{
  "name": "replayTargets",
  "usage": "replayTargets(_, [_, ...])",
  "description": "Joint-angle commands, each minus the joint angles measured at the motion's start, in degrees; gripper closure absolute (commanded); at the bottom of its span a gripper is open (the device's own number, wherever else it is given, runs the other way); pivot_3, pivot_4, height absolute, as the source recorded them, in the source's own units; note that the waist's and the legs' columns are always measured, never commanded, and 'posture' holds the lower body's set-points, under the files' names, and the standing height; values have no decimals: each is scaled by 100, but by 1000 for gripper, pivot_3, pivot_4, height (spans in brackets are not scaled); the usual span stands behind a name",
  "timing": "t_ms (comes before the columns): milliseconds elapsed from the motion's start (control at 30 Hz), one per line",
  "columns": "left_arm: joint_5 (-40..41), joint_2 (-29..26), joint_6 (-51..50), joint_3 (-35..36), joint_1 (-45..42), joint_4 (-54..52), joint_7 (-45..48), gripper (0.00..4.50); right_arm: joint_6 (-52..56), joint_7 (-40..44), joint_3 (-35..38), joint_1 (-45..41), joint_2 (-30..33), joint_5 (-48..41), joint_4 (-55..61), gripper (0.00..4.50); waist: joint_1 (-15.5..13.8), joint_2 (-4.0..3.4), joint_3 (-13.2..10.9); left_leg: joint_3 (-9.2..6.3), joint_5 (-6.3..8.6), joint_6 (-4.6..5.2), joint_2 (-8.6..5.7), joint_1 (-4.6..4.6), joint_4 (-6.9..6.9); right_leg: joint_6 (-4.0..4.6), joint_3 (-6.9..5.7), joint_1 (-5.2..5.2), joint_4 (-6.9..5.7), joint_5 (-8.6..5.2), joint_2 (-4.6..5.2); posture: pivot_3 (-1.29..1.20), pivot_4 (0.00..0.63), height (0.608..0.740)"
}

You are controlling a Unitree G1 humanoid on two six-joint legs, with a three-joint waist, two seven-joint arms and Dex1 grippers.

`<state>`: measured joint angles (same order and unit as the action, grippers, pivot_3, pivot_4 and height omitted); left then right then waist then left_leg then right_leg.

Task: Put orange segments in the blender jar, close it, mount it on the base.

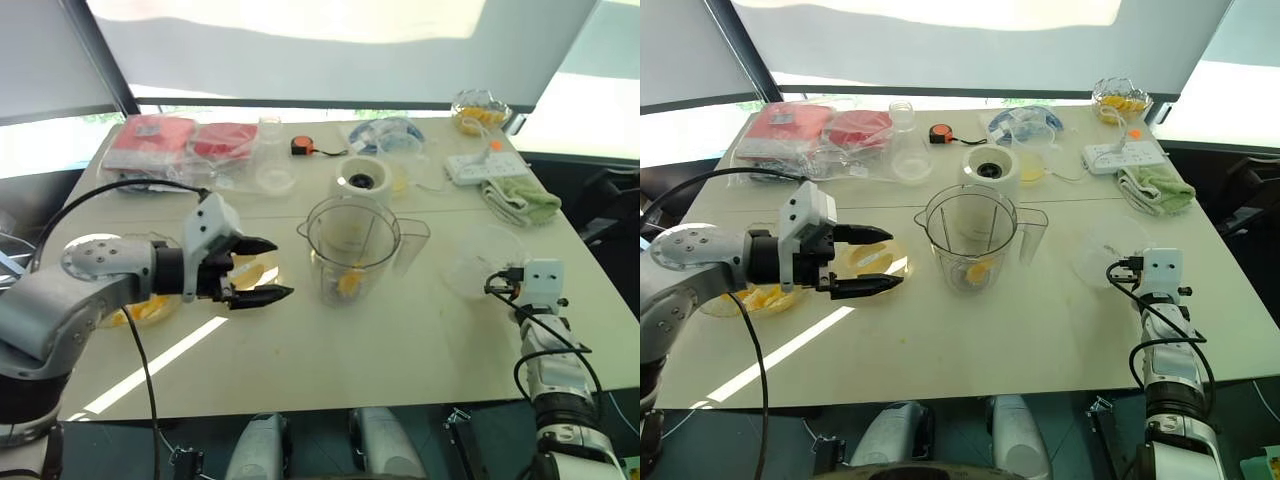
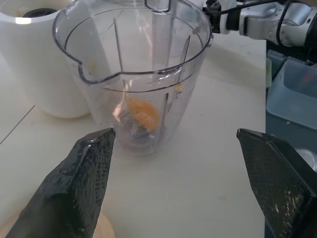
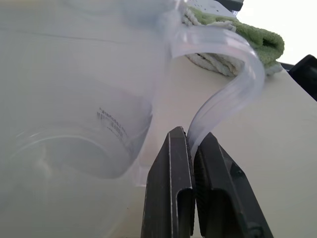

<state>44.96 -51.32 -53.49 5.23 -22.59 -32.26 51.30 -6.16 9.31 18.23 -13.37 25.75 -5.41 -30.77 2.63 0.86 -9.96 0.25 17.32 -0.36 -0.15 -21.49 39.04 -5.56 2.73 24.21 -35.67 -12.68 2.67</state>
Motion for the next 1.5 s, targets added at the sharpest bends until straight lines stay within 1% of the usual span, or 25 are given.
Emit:
replayTargets(33, [136, -300, 54, 343, 3, -34, 206, 422, 183, 53, 90, -62, 211, -105, 926, 4441, 8, -7, -5, 0, 0, 0, 0, 0, 0, 0, 1, 2, -1, 0, -1, 0, 150, 740])
replayTargets(167, [88, -442, 178, 382, -189, 306, 334, 422, 821, 270, 142, -488, 750, -142, 2032, 4441, -6, -39, -25, 1, 0, 0, -3, -1, 0, 0, 3, 4, -5, -1, 0, 0, 150, 740])
replayTargets(267, [111, -434, 254, 354, -438, 538, 445, 422, 1439, 875, -81, -971, 1377, -194, 2714, 4441, -6, -43, -39, 7, 0, 0, -5, -2, 3, -1, 6, 9, -9, 0, 0, 0, 150, 740])
replayTargets(400, [-41, -455, 450, 264, -681, 907, 659, 422, 2079, 1548, -329, -1787, 2115, -230, 3165, 4441, -9, -40, -41, 4, 1, 2, -5, -1, -4, -6, 0, 13, -13, -3, -10, 0, 150, 740])
replayTargets(467, [-149, -445, 569, 217, -732, 1040, 716, 422, 2254, 1744, -460, -2075, 2274, -230, 3290, 4441, -15, -31, -44, 1, 2, 4, -3, -2, -10, -8, -4, 16, -14, -4, -11, 0, 150, 740])
replayTargets(533, [-380, -369, 760, 94, -833, 1236, 684, 422, 2445, 2100, -834, -2453, 2425, -182, 3595, 4441, -17, -30, -47, 2, 4, 6, -3, -6, -10, -9, -5, 18, -13, -6, -11, 0, 150, 740])
replayTargets(600, [-583, -330, 937, -47, -861, 1332, 700, 422, 2715, 2396, -1125, -2613, 2477, -214, 3912, 4441, -13, -30, -50, 6, 4, 7, -1, -10, -9, -10, -2, 22, -13, -6, -2, 0, 150, 740])
replayTargets(667, [-571, -234, 970, -86, -883, 1352, 714, 422, 2855, 2743, -1387, -2641, 2546, -244, 4239, 4441, -19, -28, -52, 9, 4, 7, 0, -12, -9, -10, 0, 24, -11, -6, -1, 0, 150, 740])
replayTargets(767, [-595, -139, 1010, -141, -831, 1282, 724, 422, 2803, 3025, -1736, -2803, 2636, -37, 4486, 4441, -39, -15, -60, 7, 6, 10, 2, -18, -9, -14, -2, 27, -10, -8, 2, 0, 150, 740])
replayTargets(867, [-658, -79, 1064, -186, -734, 1223, 706, 422, 2534, 3190, -2069, -2997, 2706, 323, 4505, 4441, -42, -11, -65, 7, 6, 10, 1, -30, -4, -15, -3, 36, -9, -8, 5, 0, 150, 740])
replayTargets(1033, [-551, -3, 972, -153, -582, 1024, 717, 422, 2263, 3253, -2401, -3208, 2514, 692, 4447, 4441, -39, -7, -67, 8, 6, 10, 0, -40, -1, -15, -3, 44, -9, -7, 9, 0, 150, 740])
replayTargets(1300, [-516, 143, 918, -116, -447, 874, 572, 422, 1315, 3081, -2778, -3593, 2396, 1619, 3823, 4441, -32, -7, -67, 7, 6, 10, 0, -39, 0, -14, -5, 45, -11, -7, 9, 0, 150, 740])
replayTargets(1367, [-499, 162, 903, -107, -413, 836, 538, 422, 1169, 3047, -2807, -3675, 2353, 1767, 3684, 4441, -30, -6, -67, 7, 6, 10, -1, -39, 1, -14, -4, 45, -12, -6, 9, 0, 150, 740])
replayTargets(1500, [-448, 193, 858, -62, -374, 789, 469, 422, 1161, 3041, -2701, -3772, 2168, 1792, 3566, 4441, -30, -7, -67, 6, 6, 10, 0, -40, 0, -18, -5, 46, -14, -4, 9, 0, 150, 740])
